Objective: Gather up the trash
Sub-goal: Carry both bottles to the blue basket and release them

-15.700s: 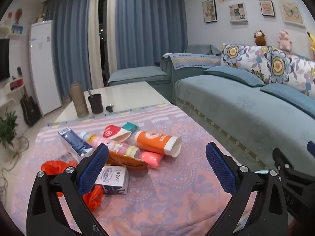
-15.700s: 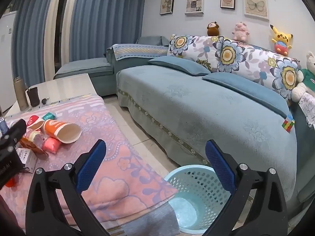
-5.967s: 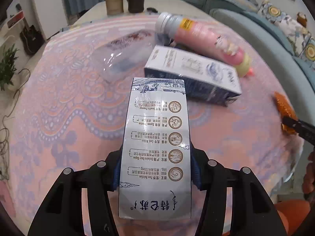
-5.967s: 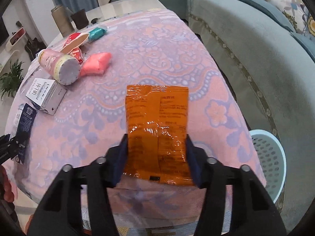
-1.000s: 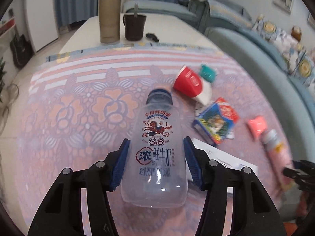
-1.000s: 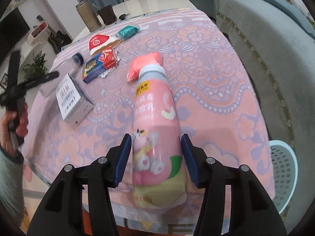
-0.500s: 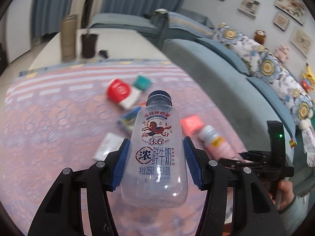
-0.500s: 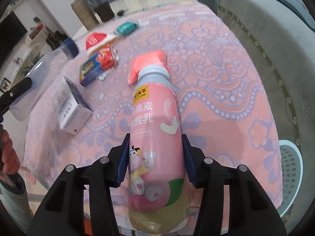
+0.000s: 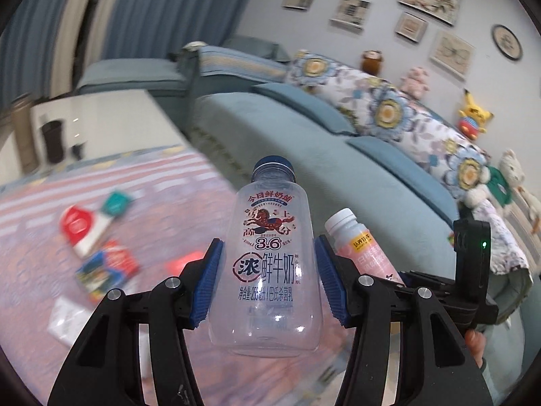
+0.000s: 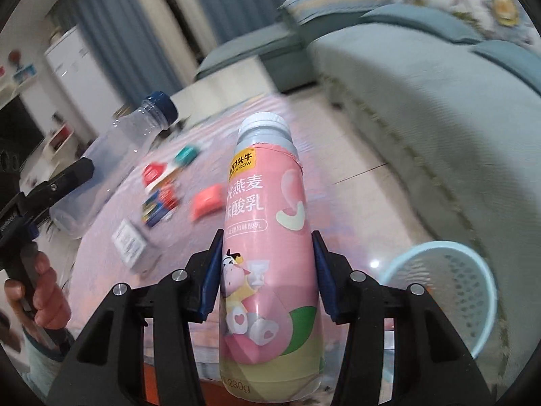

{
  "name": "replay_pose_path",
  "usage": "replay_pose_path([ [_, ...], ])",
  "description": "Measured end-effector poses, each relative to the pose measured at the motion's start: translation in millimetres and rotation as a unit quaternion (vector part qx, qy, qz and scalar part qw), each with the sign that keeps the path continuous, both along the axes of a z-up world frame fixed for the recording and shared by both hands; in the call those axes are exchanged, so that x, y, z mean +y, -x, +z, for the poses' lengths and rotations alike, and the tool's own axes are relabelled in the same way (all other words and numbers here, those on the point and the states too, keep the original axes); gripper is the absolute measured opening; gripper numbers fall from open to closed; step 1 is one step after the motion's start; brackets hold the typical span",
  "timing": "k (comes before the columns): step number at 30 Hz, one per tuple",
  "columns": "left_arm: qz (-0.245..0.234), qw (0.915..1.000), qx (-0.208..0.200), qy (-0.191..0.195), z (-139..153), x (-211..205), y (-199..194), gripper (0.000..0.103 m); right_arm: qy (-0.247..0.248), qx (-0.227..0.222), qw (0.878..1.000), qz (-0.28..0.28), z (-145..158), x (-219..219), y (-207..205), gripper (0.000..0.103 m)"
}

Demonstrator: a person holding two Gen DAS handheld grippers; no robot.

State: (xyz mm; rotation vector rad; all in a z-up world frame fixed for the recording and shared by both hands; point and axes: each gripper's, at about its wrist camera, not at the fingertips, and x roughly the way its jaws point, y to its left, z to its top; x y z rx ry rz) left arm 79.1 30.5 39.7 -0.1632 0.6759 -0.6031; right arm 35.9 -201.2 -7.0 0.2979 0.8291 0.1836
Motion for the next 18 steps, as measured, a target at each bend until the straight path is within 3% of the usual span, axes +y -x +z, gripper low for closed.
replay_pose_path([
  [8, -0.086, 0.9963, -0.003, -0.010, -9, -109, -6, 0.053, -0.001, 0.010, 0.994, -0.108, -21, -92, 35, 0.046],
  [18, -0.174, 0.9794, 0.067, -0.077, -85, -214, -12, 0.053, -0.029, 0.105, 0.972, -0.210, -110, -164, 51, 0.046],
])
